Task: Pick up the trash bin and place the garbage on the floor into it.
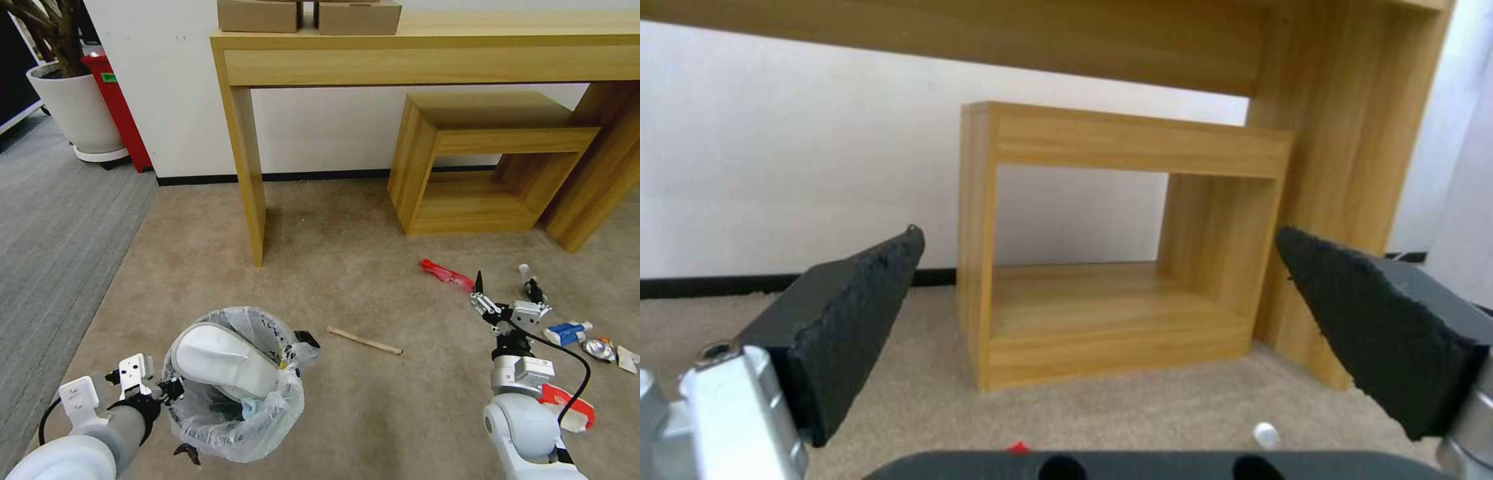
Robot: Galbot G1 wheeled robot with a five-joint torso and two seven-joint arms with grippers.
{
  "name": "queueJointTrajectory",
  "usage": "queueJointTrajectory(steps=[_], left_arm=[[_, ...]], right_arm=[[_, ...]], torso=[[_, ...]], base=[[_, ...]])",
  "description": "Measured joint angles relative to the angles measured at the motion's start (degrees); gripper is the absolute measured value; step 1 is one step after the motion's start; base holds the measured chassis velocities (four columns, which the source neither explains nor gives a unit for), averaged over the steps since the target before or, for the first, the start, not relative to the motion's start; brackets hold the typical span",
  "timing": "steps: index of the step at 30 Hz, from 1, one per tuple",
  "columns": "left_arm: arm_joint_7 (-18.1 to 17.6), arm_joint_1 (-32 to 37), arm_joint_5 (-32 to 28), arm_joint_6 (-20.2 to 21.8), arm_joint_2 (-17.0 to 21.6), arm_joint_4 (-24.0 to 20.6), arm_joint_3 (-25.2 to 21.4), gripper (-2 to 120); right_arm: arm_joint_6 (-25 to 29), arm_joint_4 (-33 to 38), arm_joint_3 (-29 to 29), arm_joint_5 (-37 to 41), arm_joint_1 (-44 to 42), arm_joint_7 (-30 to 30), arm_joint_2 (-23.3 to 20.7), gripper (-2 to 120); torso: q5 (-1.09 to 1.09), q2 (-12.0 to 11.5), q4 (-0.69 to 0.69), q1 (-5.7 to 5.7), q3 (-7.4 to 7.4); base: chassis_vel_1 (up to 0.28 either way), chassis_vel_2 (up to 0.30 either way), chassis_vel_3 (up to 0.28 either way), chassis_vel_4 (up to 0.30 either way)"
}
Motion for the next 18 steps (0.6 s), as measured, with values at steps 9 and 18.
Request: queueJointTrajectory(steps=[9, 18], left_arm=[[0.5, 0.6, 1.9, -0.4, -0.6, 0.3, 1.1, 0], [0.4, 1.1, 1.7, -0.6, 1.0, 0.0, 0.7, 0]], right_arm=[[3.3, -2.2, 0.1, -1.2, 1.0, -0.9, -1.0, 100], [-3.4, -5.4, -4.4, -2.6, 2.9, 4.5, -10.9, 100]], torso=[[-0.01, 0.0, 0.0, 0.01, 0.01], [-0.01, 0.0, 0.0, -0.01, -0.01]], base=[[-0.108, 0.108, 0.111, -0.102], [0.0, 0.0, 0.0, 0.0]])
